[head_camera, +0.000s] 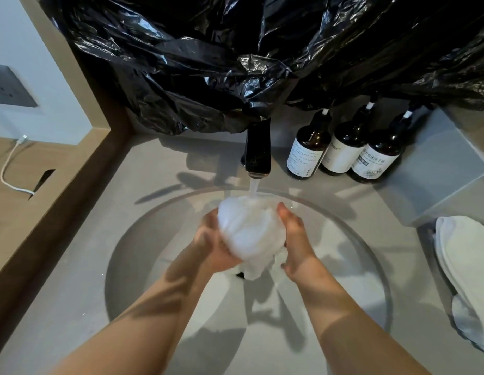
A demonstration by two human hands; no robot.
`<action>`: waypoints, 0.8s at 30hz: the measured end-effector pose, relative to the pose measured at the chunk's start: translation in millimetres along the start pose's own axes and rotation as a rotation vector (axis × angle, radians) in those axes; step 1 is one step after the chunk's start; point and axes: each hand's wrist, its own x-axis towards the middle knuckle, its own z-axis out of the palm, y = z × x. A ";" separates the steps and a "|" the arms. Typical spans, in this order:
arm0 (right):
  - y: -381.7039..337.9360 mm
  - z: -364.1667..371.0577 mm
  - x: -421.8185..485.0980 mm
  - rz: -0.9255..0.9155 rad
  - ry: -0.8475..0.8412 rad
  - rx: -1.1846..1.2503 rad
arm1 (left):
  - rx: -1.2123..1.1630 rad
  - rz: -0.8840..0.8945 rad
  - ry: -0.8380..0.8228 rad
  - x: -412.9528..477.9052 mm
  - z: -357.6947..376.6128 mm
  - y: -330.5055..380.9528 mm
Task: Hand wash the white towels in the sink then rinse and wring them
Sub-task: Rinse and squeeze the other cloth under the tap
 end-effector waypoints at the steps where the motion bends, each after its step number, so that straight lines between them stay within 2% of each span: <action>1: 5.4 0.2 0.3 0.083 -0.097 0.068 | 0.026 -0.026 -0.011 -0.3 -1.1 -1.1; 3: 6.7 2.5 -3.3 0.152 -0.305 0.255 | 0.053 -0.097 -0.044 1.0 -3.9 -0.9; 5: 7.3 5.2 -3.3 0.170 -0.321 0.304 | 0.139 -0.143 -0.015 10.9 -8.8 4.1; 10: 26.6 19.7 -2.0 -0.129 -0.103 0.128 | 0.294 -0.207 0.105 21.2 -11.9 18.1; 13: 18.4 19.8 -5.2 -0.177 -0.169 0.107 | 0.216 -0.122 0.005 15.8 -24.8 28.1; 15: 15.1 19.9 0.3 -0.239 -0.208 0.111 | 0.225 -0.163 -0.080 16.2 -31.3 31.5; 17: 14.3 26.8 -2.3 -0.271 -0.279 0.081 | 0.223 -0.208 -0.043 22.3 -27.5 25.7; 20: 19.5 41.2 -11.6 -0.347 -0.343 -0.222 | 0.123 -0.118 0.081 28.8 -16.3 12.1; 21: 20.5 44.7 -14.5 -0.376 -0.297 -0.319 | 0.093 -0.092 0.059 30.0 -13.3 6.9; 24: 20.6 48.3 -12.5 -0.387 0.057 -0.530 | -0.069 -0.117 0.018 27.1 -6.6 -8.6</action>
